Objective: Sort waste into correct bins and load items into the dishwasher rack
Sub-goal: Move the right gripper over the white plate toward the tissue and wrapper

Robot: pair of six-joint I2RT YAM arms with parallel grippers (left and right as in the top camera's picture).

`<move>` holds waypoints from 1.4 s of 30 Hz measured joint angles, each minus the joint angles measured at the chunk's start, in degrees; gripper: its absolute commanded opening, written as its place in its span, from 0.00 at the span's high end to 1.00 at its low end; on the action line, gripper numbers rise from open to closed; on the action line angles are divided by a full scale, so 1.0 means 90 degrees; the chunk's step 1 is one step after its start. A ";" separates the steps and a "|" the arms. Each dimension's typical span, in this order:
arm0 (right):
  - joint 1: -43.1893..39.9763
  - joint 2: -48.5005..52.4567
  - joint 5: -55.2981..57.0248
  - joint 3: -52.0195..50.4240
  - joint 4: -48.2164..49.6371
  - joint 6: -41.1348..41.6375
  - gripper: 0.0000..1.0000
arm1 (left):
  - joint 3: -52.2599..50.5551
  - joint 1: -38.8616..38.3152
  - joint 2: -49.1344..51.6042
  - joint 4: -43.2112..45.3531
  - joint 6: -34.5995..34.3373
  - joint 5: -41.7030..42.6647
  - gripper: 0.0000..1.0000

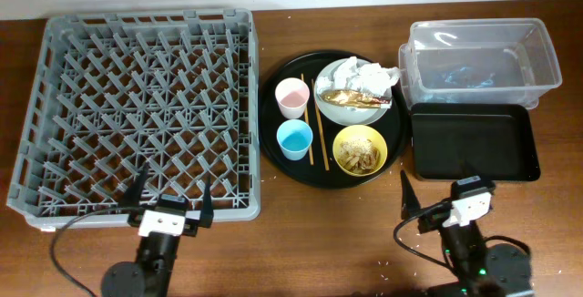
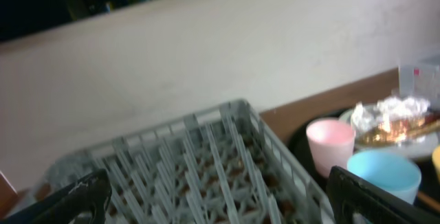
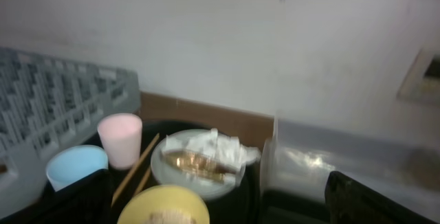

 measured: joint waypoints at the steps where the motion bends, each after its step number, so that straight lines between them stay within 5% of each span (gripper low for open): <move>1: 0.0000 0.0189 -0.0044 0.0279 -0.0017 -0.0046 0.02 | 0.0253 0.0000 0.0163 0.0000 0.0000 -0.0002 0.00; 10: 0.0000 0.2929 -0.0641 0.3172 -0.1574 -0.0459 0.02 | 0.2798 0.0000 0.2358 -0.0950 0.0000 0.0206 0.00; 24: 0.0000 0.8289 -0.1423 0.8922 -0.6217 -0.0559 0.01 | 0.8043 0.0000 0.7305 -0.5756 0.0000 0.0481 0.00; 34: 0.0000 1.0528 -0.1700 0.9304 -0.5581 -0.0590 0.03 | 0.8898 0.0000 0.9741 -0.6482 0.0000 0.0478 0.00; 42: 0.0423 1.1560 -0.0767 0.9326 -0.4571 -0.0646 0.08 | 0.8898 0.0000 1.0414 -0.6584 0.0000 0.0665 0.00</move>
